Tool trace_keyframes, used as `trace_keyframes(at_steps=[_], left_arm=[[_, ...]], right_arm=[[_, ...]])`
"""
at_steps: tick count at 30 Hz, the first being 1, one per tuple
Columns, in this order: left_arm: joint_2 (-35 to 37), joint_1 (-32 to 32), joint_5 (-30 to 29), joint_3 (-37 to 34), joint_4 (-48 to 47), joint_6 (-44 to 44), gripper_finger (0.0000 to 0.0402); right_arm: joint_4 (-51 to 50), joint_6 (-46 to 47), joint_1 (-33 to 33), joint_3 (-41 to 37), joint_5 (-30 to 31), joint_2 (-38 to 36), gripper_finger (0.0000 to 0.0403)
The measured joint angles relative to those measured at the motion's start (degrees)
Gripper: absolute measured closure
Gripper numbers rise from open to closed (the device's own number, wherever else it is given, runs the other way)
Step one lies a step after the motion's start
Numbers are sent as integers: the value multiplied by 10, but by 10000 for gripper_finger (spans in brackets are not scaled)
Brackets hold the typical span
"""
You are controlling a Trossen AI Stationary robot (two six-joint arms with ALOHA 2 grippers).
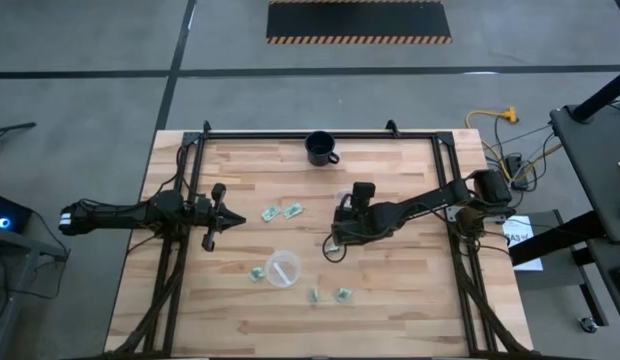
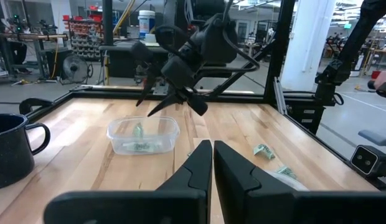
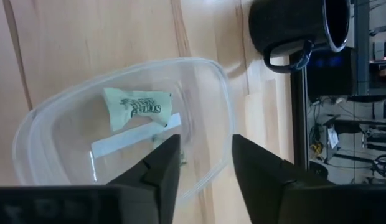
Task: Pick and place items into bin
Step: Put the white stevia packet into the right transparent bin
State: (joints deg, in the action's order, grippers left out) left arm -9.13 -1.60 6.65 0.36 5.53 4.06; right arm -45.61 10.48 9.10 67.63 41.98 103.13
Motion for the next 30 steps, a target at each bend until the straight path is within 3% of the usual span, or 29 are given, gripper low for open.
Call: trace_keyframes(at_steps=[9, 30], left_arm=[[0, 0, 0, 0, 0, 0, 402], [0, 0, 0, 0, 0, 0, 402]], right_arm=[[5, -10, 0, -5, 0, 0, 218], [8, -51, 72, 34, -36, 0, 220]])
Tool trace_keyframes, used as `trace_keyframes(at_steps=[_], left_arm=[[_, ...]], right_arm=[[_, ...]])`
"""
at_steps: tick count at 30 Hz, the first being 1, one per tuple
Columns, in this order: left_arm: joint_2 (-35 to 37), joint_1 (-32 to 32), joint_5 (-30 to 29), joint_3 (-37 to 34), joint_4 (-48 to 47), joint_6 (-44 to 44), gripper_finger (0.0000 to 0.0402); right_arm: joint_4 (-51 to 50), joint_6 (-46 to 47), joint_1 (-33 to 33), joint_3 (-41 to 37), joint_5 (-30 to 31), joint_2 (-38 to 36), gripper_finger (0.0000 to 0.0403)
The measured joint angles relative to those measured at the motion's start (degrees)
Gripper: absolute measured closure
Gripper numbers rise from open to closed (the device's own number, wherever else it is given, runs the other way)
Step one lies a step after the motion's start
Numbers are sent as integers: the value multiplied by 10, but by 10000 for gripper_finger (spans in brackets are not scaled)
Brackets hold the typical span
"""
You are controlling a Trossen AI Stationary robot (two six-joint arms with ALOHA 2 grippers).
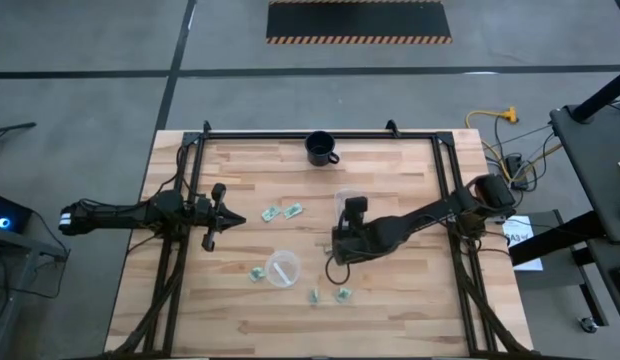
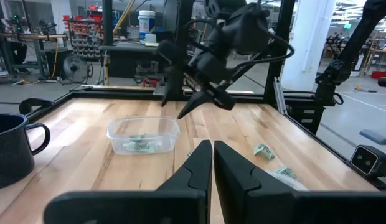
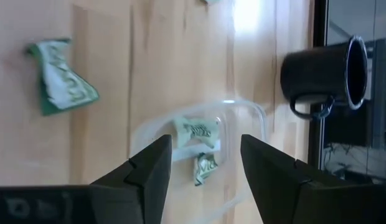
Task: Pick and place items into bin
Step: Put the white stevia packet into the right transparent bin
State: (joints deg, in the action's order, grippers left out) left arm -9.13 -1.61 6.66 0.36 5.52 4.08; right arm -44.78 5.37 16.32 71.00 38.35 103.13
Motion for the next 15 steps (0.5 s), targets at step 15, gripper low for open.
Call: trace_keyframes(at_steps=[15], left_arm=[[0, 0, 0, 0, 0, 0, 402]], right_arm=[[2, 4, 46, 75, -148, 0, 224]])
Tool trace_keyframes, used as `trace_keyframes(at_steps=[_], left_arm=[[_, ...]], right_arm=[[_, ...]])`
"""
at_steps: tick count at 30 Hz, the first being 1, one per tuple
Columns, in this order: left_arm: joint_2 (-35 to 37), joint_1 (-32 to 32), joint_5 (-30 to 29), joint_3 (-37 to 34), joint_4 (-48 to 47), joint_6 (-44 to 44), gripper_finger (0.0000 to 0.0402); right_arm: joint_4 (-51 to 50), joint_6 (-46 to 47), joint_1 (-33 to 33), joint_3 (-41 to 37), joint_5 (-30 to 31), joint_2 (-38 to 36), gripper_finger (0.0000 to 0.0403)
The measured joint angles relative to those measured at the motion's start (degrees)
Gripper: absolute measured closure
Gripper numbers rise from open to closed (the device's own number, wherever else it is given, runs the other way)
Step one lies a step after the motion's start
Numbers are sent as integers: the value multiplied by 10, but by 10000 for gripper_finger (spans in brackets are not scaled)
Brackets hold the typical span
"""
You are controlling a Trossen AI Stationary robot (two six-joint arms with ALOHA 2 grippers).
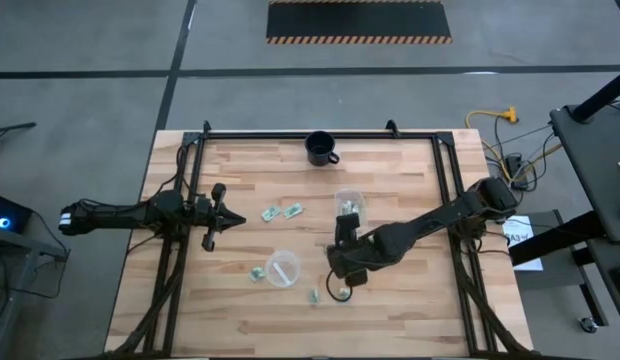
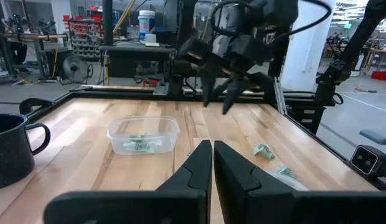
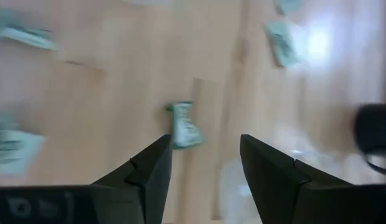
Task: Pick and place items into bin
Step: Put the white stevia packet into the right transparent bin
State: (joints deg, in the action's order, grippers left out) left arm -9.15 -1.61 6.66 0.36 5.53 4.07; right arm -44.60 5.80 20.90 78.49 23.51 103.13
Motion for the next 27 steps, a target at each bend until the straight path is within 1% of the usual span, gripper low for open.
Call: trace_keyframes(at_steps=[5, 8, 14, 17, 19, 24, 27], left_arm=[[0, 0, 0, 0, 0, 0, 402], [0, 0, 0, 0, 0, 0, 402], [0, 0, 0, 0, 0, 0, 402], [0, 0, 0, 0, 0, 0, 402], [0, 0, 0, 0, 0, 0, 402], [0, 0, 0, 0, 0, 0, 402], [0, 0, 0, 0, 0, 0, 402]], right_arm=[[5, 3, 13, 8, -73, 0, 225], [8, 18, 18, 8, -100, 0, 226], [18, 32, 25, 8, -133, 0, 227], [19, 32, 32, 8, -137, 0, 228], [20, 23, 36, 8, -150, 0, 229], [39, -14, 51, 8, -234, 1, 230], [46, -45, 63, 8, -240, 1, 232]])
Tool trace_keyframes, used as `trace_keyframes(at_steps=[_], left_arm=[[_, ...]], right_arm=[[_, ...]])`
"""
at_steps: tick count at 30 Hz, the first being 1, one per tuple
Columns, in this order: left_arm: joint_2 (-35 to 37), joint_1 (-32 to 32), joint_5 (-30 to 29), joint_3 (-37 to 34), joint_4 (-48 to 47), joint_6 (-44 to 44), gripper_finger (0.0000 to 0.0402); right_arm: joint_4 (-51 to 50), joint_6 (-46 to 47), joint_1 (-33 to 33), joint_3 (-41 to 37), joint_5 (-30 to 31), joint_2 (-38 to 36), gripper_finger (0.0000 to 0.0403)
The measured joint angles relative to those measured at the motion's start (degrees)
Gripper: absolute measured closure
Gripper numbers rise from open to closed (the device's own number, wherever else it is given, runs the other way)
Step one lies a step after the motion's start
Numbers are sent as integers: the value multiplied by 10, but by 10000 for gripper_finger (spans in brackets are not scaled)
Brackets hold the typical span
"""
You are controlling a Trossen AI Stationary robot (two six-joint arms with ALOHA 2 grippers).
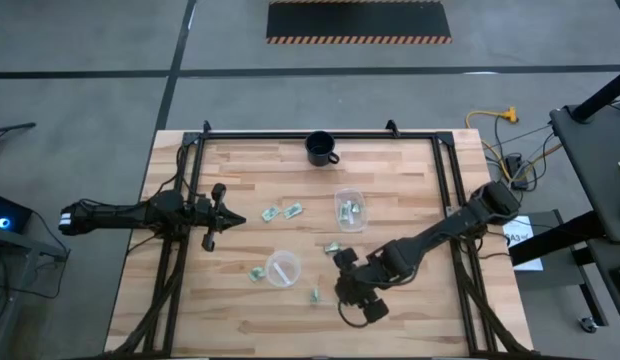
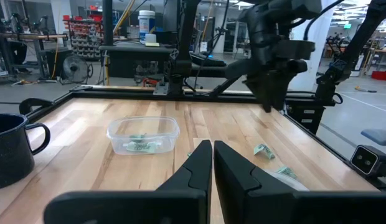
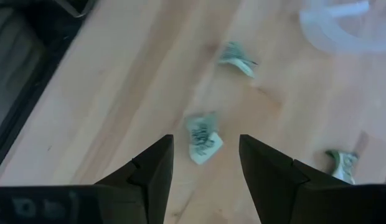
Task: Pick and place items into bin
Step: Put the white stevia packet into the right transparent bin
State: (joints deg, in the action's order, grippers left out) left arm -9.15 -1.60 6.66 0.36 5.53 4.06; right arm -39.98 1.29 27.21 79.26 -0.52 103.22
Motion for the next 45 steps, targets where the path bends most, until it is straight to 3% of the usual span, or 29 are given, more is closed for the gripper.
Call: trace_keyframes(at_steps=[27, 45], left_arm=[[0, 0, 0, 0, 0, 0, 402], [0, 0, 0, 0, 0, 0, 402]], right_arm=[[45, -75, 9, -2, 1, 51, 234], [123, -72, -3, -72, -5, 50, 234]])
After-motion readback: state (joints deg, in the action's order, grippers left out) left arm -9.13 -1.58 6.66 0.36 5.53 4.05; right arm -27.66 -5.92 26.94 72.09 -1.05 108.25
